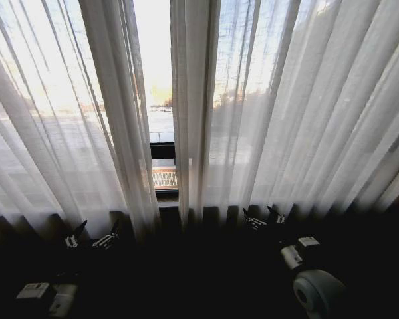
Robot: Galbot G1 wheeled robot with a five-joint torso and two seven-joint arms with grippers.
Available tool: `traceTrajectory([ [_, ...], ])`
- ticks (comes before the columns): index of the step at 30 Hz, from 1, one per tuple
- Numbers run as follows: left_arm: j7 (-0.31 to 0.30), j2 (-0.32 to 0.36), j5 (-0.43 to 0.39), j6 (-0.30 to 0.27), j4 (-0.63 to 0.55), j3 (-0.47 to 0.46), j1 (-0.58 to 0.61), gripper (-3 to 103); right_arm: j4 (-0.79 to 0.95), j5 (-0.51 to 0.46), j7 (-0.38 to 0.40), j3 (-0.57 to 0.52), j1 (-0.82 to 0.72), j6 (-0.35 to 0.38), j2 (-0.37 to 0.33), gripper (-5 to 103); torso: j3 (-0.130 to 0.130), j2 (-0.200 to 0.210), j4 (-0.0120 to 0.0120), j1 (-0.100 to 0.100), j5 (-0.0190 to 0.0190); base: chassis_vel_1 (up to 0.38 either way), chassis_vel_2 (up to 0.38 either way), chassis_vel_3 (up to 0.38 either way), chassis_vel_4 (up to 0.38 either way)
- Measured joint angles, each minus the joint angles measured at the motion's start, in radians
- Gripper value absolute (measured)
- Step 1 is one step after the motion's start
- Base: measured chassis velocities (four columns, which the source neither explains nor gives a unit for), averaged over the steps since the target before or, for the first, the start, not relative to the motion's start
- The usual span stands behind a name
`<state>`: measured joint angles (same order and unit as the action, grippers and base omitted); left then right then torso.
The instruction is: Open the curtains by pulling them apart, changing their state from closed to fully open.
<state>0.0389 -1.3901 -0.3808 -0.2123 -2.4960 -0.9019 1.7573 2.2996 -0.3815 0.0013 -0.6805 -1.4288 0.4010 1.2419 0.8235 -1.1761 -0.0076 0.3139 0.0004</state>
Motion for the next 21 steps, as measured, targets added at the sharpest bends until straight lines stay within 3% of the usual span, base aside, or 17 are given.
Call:
traceTrajectory([
  [21,0.000,-0.004,0.002,0.014,-0.002,-0.001,0.004,100,0.002,0.000,-0.001,0.002,-0.003,-0.002,0.004,100,0.000,0.000,0.0000,0.000,-0.0001,-0.092,0.361,0.087,-0.368],
])
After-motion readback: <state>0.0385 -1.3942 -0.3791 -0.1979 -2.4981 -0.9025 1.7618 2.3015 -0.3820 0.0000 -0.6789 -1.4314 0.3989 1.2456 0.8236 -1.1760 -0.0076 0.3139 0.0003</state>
